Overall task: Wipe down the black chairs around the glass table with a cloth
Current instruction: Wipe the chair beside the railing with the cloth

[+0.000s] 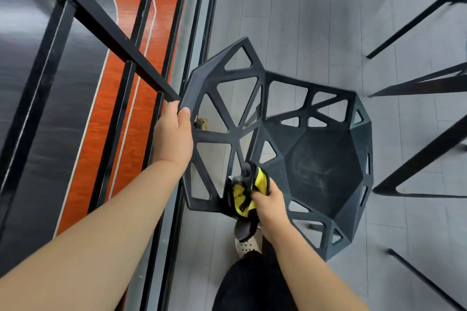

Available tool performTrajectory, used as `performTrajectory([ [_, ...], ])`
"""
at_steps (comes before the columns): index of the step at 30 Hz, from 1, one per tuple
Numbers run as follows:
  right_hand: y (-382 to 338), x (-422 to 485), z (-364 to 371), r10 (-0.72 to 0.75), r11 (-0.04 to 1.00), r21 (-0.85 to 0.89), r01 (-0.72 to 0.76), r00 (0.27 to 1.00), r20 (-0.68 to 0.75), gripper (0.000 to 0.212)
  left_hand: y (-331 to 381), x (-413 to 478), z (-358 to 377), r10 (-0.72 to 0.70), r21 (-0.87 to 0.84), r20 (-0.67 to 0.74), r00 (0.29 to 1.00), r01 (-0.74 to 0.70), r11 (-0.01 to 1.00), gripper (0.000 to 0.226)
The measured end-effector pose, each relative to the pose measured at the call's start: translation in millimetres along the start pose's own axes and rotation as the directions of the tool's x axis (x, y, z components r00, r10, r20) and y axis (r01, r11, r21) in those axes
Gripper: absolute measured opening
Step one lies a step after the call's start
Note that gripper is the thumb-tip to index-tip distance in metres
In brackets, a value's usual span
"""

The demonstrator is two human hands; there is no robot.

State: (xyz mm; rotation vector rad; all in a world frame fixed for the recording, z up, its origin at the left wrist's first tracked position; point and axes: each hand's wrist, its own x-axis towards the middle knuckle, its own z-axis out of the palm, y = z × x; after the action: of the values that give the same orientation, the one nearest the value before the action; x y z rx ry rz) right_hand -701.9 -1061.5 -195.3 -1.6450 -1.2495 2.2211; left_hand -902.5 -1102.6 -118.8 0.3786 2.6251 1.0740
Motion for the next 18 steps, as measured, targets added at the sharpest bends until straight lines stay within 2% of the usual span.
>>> performTrajectory([
  [3, -35, -2, -15, 0.012, 0.973, 0.227, -0.040, 0.992, 0.124, 0.027, 6, -6, 0, 0.027, 0.130, -0.056, 0.998, -0.019, 0.991, 0.036],
  [5, -53, -6, -18, -0.027, 0.954, 0.297, -0.031, 0.982, 0.188, 0.027, 11, -14, -2, 0.233, 0.371, -0.102, 0.967, -0.180, 0.911, 0.045],
  [6, -61, -8, -20, -0.041, 0.949, 0.315, -0.030, 0.975, 0.217, 0.029, 14, -18, -3, 0.402, 0.463, -0.064, 0.914, -0.329, 0.823, 0.050],
  [7, -67, -10, -21, -0.056, 0.947, 0.321, -0.028, 0.967, 0.248, 0.031, 16, -22, -2, 0.550, 0.497, 0.032, 0.835, -0.491, 0.716, 0.051],
  [8, -75, -14, -23, -0.072, 0.945, 0.326, -0.027, 0.955, 0.287, 0.032, 21, -27, -2, 0.625, 0.461, 0.165, 0.763, -0.620, 0.635, 0.050],
  [9, -82, -17, -25, -0.106, 0.944, 0.331, -0.010, 0.938, 0.330, 0.032, 26, -31, -1, 0.608, 0.368, 0.300, 0.735, -0.677, 0.637, 0.047],
  [10, -88, -21, -27, -0.148, 0.937, 0.349, 0.010, 0.918, 0.369, 0.034, 30, -35, -1, 0.495, 0.237, 0.448, 0.744, -0.633, 0.737, 0.045],
  [11, -92, -23, -29, -0.192, 0.926, 0.376, 0.028, 0.894, 0.405, 0.039, 35, -39, -2, 0.318, 0.113, 0.597, 0.737, -0.469, 0.876, 0.045],
  [12, -96, -26, -32, -0.225, 0.912, 0.410, 0.033, 0.874, 0.430, 0.047, 39, -42, -4, 0.149, 0.018, 0.723, 0.674, -0.235, 0.972, 0.047],
  [13, -98, -26, -34, -0.254, 0.899, 0.436, 0.037, 0.855, 0.452, 0.054, 41, -42, -7, 0.050, -0.040, 0.801, 0.597, -0.029, 0.999, 0.052],
  [14, -100, -28, -35, -0.268, 0.887, 0.461, 0.028, 0.844, 0.464, 0.059, 43, -42, -10, -0.003, -0.061, 0.848, 0.530, 0.103, 0.993, 0.057],
  [15, -100, -29, -36, -0.272, 0.876, 0.482, 0.008, 0.834, 0.480, 0.060, 44, -43, -14, -0.028, -0.048, 0.885, 0.465, 0.151, 0.987, 0.061],
  [16, -99, -30, -37, -0.257, 0.865, 0.501, -0.028, 0.833, 0.490, 0.061, 46, -44, -18, -0.037, -0.021, 0.911, 0.412, 0.135, 0.991, 0.062],
  [18, -96, -32, -39, -0.226, 0.819, 0.567, -0.091, 0.857, 0.463, 0.062, 49, -48, -22, -0.051, 0.012, 0.922, 0.383, 0.105, 0.994, 0.057],
])
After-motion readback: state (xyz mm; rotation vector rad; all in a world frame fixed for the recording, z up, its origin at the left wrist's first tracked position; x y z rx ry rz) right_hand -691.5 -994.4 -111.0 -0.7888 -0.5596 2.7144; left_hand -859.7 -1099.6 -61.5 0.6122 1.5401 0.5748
